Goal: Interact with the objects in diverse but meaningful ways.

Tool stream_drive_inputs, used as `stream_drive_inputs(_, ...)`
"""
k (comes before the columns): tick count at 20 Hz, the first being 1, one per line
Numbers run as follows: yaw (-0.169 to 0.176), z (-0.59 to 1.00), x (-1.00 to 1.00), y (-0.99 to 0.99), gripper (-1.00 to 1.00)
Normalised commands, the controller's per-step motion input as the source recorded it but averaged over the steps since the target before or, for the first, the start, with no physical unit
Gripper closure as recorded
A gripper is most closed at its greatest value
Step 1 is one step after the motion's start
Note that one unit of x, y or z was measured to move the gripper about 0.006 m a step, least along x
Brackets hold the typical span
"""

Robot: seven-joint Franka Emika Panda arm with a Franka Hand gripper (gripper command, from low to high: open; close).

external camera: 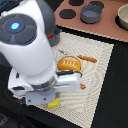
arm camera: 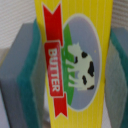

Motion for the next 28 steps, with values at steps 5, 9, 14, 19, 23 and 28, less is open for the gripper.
stream_drive_inputs(5, 0.076, 0.93, 0.39, 0.87, 1.00)
stream_drive_inputs(9, 0.077, 0.52, 0.30, 0.92, 1.00)
stream_drive_inputs(14, 0.059, 0.06, 0.24, 0.94, 1.00)
stream_drive_inputs(19, 0.053, -0.28, 0.17, 0.97, 1.00)
stream_drive_inputs(23, 0.057, -0.45, 0.03, 0.93, 1.00)
stream_drive_inputs(28, 0.078, -0.48, -0.04, 0.82, 1.00)
